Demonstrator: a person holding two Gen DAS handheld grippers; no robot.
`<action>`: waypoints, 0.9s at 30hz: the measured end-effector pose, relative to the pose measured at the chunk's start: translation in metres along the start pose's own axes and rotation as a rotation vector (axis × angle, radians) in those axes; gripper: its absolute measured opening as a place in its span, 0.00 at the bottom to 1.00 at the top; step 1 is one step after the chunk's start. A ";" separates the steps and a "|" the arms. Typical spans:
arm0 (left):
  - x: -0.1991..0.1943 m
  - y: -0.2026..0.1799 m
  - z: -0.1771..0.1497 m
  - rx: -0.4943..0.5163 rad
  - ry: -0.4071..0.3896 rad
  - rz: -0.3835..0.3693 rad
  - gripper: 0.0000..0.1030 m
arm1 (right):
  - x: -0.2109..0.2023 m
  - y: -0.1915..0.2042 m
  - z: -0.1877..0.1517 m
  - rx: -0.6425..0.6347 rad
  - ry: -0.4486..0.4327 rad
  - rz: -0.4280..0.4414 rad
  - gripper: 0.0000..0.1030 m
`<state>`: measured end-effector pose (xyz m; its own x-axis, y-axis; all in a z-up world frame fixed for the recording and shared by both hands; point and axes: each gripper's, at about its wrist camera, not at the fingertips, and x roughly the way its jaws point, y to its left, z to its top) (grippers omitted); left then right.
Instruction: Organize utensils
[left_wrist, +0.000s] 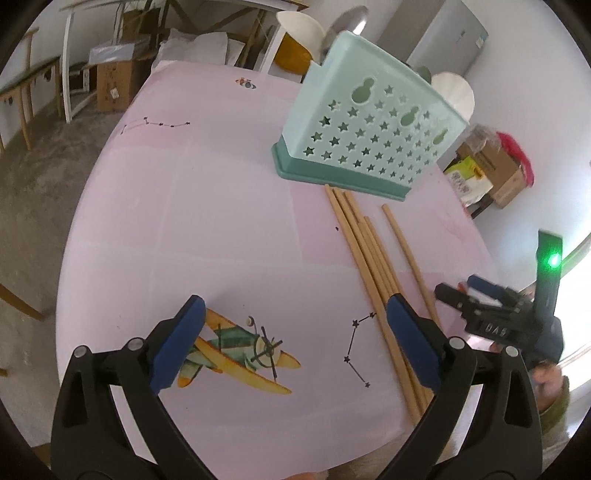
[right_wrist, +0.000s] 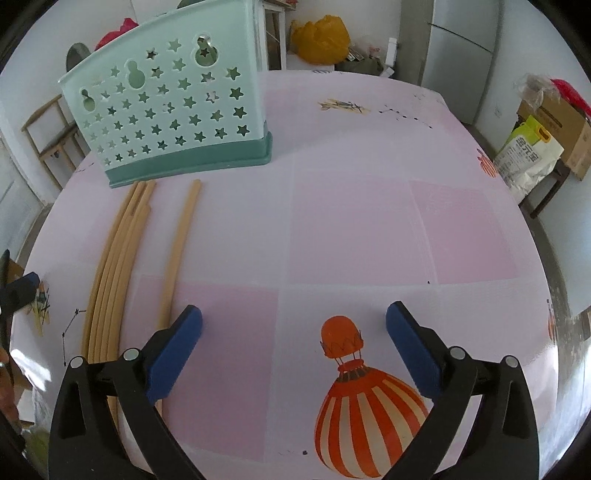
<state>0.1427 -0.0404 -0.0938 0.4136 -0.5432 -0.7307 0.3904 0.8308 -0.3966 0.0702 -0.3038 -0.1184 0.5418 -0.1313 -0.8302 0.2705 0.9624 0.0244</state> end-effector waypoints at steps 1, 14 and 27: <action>-0.001 0.001 0.000 -0.002 0.000 -0.005 0.92 | 0.000 -0.001 -0.001 -0.013 -0.004 0.009 0.94; 0.001 -0.002 -0.003 0.054 -0.019 -0.022 0.92 | -0.024 0.008 0.011 -0.039 -0.044 0.104 0.92; 0.002 -0.007 -0.006 0.074 -0.026 0.018 0.92 | -0.003 0.065 0.023 -0.231 0.009 0.112 0.33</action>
<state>0.1362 -0.0473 -0.0958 0.4418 -0.5324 -0.7221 0.4421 0.8296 -0.3411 0.1043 -0.2465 -0.1016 0.5506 -0.0196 -0.8346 0.0193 0.9998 -0.0108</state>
